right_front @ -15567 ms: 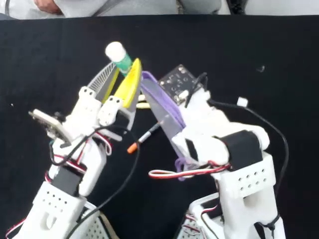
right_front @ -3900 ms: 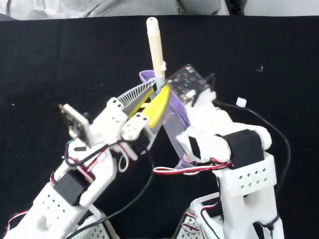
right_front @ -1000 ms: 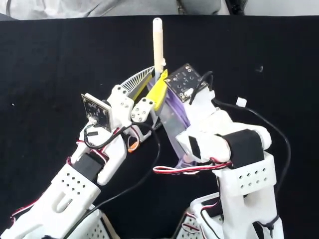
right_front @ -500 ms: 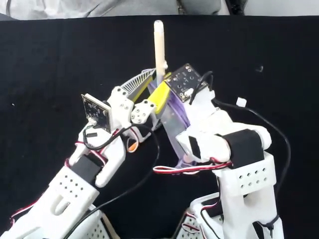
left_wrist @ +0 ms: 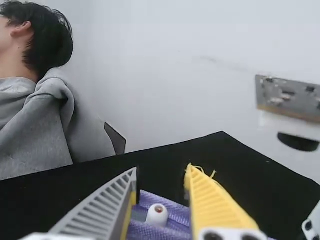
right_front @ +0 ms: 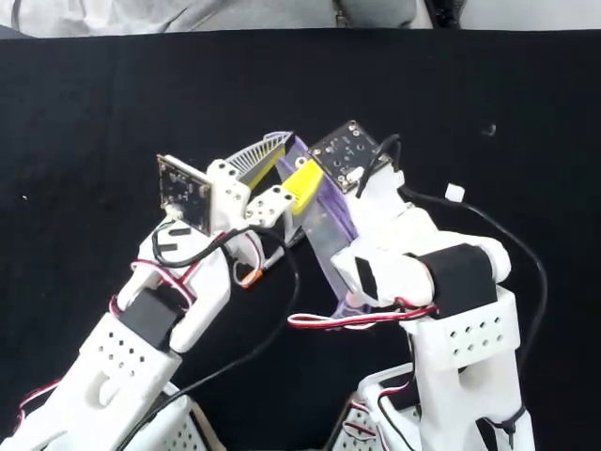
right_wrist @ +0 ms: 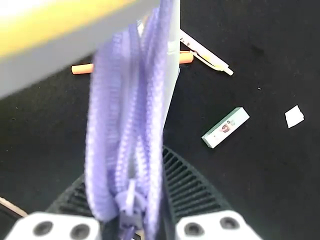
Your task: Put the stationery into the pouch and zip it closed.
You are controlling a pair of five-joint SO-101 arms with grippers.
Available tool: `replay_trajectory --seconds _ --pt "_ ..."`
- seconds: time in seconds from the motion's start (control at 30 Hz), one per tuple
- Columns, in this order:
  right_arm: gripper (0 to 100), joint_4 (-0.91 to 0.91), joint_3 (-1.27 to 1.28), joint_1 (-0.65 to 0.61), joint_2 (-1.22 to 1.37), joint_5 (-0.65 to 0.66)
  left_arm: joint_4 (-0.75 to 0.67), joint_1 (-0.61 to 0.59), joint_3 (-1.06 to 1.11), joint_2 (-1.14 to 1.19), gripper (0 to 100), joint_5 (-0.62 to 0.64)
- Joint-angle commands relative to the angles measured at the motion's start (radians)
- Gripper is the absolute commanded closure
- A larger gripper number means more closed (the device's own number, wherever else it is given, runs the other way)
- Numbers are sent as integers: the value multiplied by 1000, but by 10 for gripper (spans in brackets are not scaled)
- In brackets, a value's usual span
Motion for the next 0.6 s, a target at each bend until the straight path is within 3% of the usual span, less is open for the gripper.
replay_trajectory --seconds 0.0,0.13,0.4,0.57 --pt "987 -5 -10 -9 -15 0 -61 -31 -58 3 841 -2" --pt "987 -5 -13 35 -15 0 -95 -174 -58 5 842 25" --pt "987 -5 -110 115 -15 -8 -84 -615 -38 3 842 434" --pt "987 -37 -225 290 -61 -40 18 -659 50 3 842 494"
